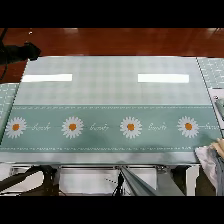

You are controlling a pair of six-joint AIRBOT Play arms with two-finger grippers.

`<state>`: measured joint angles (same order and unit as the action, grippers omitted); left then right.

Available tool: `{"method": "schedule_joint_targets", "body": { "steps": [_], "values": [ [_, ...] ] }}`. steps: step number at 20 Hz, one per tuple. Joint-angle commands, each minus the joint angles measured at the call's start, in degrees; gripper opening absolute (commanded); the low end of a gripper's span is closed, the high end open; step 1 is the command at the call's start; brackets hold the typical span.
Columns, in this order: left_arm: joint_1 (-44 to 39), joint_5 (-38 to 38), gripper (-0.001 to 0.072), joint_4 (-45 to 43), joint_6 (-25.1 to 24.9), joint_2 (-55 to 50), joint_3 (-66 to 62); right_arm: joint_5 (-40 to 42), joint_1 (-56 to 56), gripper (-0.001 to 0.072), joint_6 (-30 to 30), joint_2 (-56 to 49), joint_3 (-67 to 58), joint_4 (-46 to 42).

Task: Fold the shirts.

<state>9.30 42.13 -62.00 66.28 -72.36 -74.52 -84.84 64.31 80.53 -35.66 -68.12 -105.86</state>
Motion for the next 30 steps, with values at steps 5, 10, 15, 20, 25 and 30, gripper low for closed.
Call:
{"method": "schedule_joint_targets", "body": {
  "steps": [5,10,15,20,25,30],
  "values": [
    [-12.81,11.47,0.0532,-18.29,6.43,2.86,-0.61,12.09,-26.01,0.0456,-9.42,-1.64,-2.34,36.83],
    [-26.95,23.89,0.0712,-29.77,15.69,1.38,-0.26,3.43,-45.66,0.0507,-0.76,-13.05,-2.34,24.22],
    [-32.37,23.63,0.071,-29.73,19.34,-0.04,-0.31,3.3,-61.02,0.06,4.22,-27.65,-2.34,21.73],
    [-32.52,24.81,0.0708,-29.73,19.32,-0.26,-0.31,3.91,-71.1,0.0599,4.98,-30.18,-2.34,10.88],
    [-32.52,24.81,0.0708,-29.73,19.32,-0.26,-0.31,4.46,-72.28,0.0598,4.98,-29.53,-2.36,8.68],
    [-32.52,24.76,0.0709,-29.73,19.32,-0.28,-0.31,4.46,-72.28,0.0598,4.96,-29.53,-2.36,8.61]
  ]
}}
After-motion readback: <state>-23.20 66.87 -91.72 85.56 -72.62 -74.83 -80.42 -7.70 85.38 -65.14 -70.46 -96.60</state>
